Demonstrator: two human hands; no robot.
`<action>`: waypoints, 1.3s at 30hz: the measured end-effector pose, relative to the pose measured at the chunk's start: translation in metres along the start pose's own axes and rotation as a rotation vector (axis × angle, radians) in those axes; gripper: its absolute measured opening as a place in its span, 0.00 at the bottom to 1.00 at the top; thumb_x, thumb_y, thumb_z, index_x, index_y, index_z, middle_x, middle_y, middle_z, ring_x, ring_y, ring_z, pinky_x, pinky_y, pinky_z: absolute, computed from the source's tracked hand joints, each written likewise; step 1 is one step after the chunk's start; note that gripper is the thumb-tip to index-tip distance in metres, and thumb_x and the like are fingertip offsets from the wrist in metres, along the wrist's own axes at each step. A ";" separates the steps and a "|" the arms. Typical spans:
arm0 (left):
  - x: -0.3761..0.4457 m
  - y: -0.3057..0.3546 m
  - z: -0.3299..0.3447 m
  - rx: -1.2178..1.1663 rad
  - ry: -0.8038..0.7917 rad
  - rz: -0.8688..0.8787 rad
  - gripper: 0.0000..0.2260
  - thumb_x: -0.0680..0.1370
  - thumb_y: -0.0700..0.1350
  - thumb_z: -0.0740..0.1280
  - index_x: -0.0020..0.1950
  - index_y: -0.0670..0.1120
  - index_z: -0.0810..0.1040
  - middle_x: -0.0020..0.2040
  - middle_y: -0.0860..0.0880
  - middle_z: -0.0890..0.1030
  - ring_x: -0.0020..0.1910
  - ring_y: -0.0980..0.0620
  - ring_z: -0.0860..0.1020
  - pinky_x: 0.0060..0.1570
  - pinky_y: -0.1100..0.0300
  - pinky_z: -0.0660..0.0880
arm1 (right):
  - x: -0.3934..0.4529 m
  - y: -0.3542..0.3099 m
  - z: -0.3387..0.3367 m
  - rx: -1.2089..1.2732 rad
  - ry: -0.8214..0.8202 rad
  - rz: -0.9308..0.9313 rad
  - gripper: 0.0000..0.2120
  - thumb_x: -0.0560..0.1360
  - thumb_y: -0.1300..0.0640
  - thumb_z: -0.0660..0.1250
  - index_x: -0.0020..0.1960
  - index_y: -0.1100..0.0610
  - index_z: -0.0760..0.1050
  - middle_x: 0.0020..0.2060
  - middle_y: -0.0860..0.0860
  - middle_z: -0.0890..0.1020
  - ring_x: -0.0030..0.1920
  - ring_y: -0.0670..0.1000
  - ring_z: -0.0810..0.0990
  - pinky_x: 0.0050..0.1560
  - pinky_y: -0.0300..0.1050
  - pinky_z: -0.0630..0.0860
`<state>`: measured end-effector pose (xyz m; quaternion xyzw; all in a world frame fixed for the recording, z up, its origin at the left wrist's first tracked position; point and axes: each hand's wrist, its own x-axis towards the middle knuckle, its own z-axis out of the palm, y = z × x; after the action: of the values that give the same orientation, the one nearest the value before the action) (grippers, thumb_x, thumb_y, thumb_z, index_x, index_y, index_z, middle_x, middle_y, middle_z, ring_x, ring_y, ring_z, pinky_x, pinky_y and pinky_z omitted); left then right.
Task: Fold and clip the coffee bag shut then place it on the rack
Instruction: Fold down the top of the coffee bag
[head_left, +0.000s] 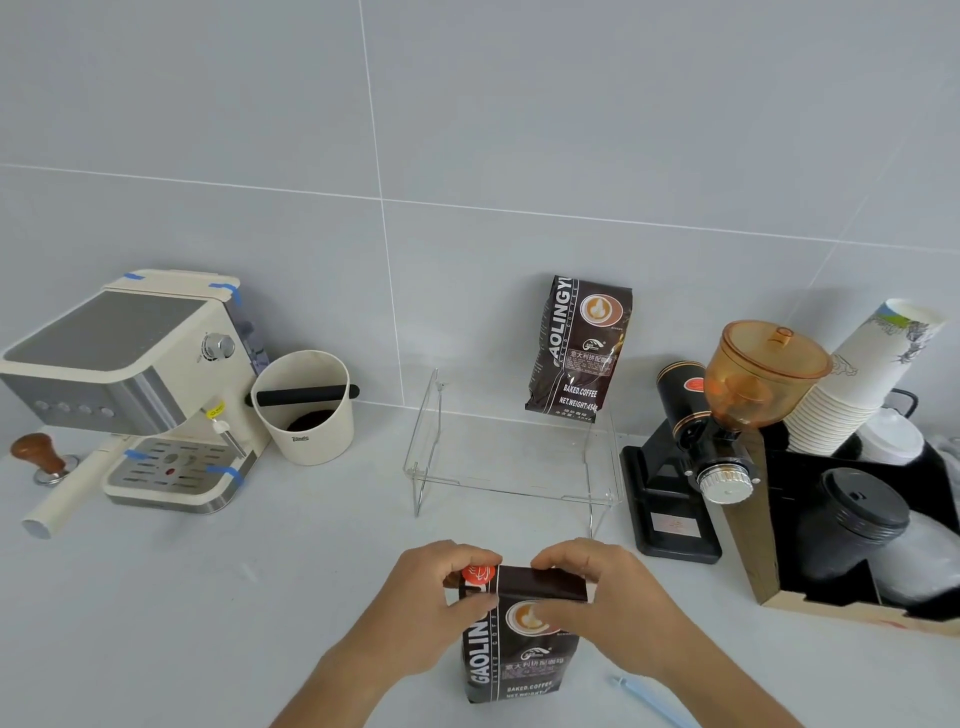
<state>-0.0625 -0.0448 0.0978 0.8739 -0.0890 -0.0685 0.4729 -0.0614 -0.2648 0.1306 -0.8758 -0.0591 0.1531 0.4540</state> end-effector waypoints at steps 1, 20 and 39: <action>0.000 -0.001 0.001 0.005 -0.010 0.000 0.14 0.73 0.46 0.74 0.57 0.57 0.82 0.49 0.58 0.82 0.49 0.63 0.80 0.54 0.69 0.76 | 0.000 0.002 -0.001 -0.080 0.001 -0.023 0.13 0.67 0.55 0.77 0.46 0.40 0.81 0.45 0.42 0.84 0.50 0.39 0.80 0.53 0.34 0.75; -0.001 -0.004 -0.007 0.002 -0.094 0.113 0.08 0.78 0.45 0.68 0.51 0.58 0.81 0.47 0.64 0.85 0.48 0.63 0.83 0.47 0.72 0.76 | -0.005 0.025 -0.007 -0.196 0.133 -0.246 0.08 0.74 0.61 0.73 0.48 0.49 0.85 0.39 0.25 0.82 0.38 0.35 0.82 0.34 0.23 0.69; -0.009 -0.011 0.002 -0.018 0.012 0.118 0.09 0.76 0.40 0.70 0.45 0.56 0.82 0.44 0.63 0.85 0.44 0.62 0.84 0.46 0.72 0.76 | -0.037 0.159 -0.024 -0.255 0.193 0.350 0.09 0.75 0.57 0.70 0.54 0.50 0.83 0.50 0.44 0.84 0.43 0.42 0.81 0.51 0.39 0.77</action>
<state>-0.0708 -0.0387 0.0875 0.8633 -0.1371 -0.0361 0.4843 -0.0946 -0.3848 0.0219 -0.9335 0.1186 0.1366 0.3096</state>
